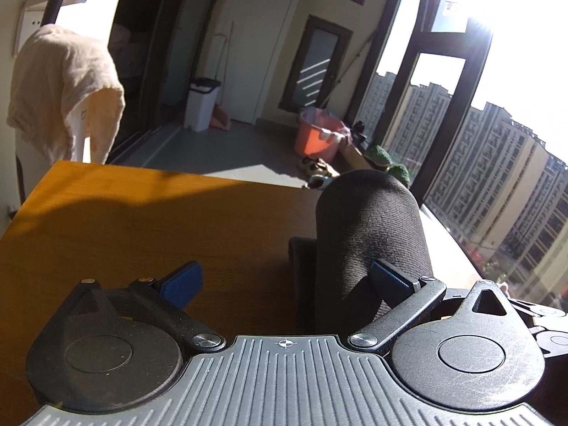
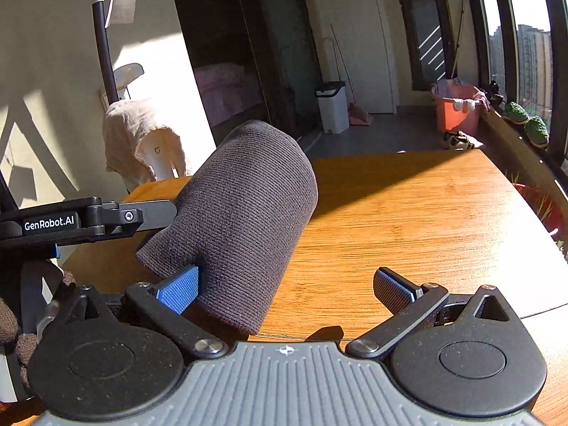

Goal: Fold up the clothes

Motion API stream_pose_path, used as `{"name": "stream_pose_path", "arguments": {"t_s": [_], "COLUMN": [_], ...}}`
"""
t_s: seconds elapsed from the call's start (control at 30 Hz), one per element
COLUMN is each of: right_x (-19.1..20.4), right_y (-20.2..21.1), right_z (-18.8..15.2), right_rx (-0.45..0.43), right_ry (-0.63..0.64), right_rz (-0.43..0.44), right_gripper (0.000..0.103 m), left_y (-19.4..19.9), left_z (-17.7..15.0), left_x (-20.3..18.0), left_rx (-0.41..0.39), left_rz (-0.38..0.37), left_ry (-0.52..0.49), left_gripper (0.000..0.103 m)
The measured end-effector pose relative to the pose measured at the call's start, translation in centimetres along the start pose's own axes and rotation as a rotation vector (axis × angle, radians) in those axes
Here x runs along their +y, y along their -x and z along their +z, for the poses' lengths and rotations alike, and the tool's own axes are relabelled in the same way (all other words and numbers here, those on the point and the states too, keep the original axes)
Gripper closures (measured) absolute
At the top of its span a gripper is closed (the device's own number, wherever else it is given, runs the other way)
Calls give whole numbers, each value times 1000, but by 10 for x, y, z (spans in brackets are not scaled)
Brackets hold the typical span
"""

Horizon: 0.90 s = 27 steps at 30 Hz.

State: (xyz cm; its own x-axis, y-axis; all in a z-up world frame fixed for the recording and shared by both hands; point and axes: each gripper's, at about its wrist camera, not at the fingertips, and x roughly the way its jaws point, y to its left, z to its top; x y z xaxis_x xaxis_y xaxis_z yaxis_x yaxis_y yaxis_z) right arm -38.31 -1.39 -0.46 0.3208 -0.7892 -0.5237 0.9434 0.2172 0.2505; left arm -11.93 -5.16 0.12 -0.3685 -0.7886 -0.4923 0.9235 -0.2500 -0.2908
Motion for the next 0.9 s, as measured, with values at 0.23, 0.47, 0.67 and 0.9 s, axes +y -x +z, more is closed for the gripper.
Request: {"name": "stream_pose_path", "arguments": {"t_s": [0.23,0.47,0.67,0.9], "right_x": [-14,4,7,16], "right_y": [-5,-81,-59,-57], "right_z": [49,66,76,48], "right_rx": [-53,63,44,60], "right_ry": [-37,120,74,84], "right_rz": [-73,-207,-152,-120], "right_gripper": [0,0,0,0], "left_y": [-1,-2,-1,-1], "left_z": [-14,-14,-16,-17], "left_x": [-1,1,6,1], "left_rx": [-53,-35,-25,-25], "left_rz": [22,11,-5,13], "left_ry": [-1,7,16,-6], "left_gripper": [0,0,0,0]}}
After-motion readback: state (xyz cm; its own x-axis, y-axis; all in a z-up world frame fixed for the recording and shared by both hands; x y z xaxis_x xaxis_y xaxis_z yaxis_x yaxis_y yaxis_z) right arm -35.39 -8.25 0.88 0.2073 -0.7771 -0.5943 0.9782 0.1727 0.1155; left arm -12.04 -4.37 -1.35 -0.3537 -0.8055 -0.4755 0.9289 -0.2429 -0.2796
